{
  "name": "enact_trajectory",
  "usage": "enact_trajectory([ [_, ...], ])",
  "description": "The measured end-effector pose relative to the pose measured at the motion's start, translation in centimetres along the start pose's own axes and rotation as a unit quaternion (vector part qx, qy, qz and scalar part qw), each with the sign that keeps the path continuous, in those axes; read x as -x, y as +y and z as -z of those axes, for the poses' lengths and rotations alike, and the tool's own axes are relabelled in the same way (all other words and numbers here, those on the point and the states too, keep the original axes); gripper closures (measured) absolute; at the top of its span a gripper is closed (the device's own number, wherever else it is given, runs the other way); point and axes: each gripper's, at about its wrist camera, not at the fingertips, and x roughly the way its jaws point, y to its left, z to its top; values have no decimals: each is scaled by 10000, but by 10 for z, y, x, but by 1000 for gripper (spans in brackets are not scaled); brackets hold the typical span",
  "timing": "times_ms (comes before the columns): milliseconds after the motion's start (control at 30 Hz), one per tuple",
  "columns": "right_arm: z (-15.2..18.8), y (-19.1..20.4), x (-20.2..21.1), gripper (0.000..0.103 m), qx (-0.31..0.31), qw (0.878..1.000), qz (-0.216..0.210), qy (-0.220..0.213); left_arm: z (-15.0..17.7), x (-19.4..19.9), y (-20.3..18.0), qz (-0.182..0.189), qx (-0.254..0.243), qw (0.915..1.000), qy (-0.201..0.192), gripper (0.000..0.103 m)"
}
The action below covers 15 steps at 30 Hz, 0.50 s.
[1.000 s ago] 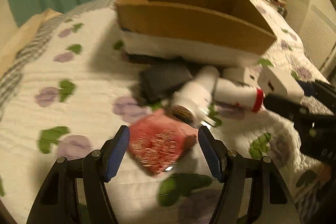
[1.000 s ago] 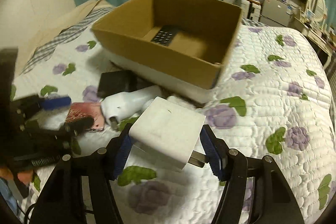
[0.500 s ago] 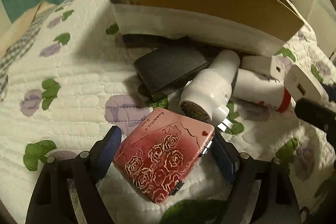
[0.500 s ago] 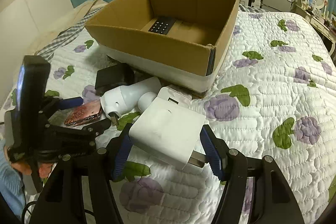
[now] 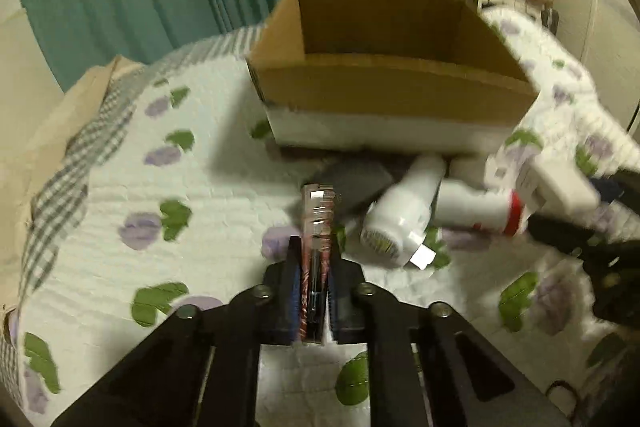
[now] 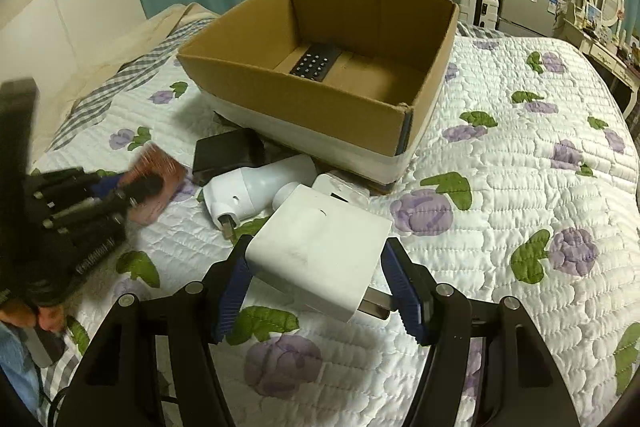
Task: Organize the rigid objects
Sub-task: 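Lower the pink case into the box with the left tool while the right tool drops the charger in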
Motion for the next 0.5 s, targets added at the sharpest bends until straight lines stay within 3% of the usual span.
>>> enact_trajectory([
  [267,-21,3,33,39,133,9991,87,-397,-46,50,-3,502,137,9966,-632,94],
  [400,-54,4,61,39,365,9954,269,-840,-85,64,-3,689,154,9934,-906,94],
  [500,-81,-1,71,39,408,9926,349,-1089,-121,53,-2,829,111,9913,-1017,94],
])
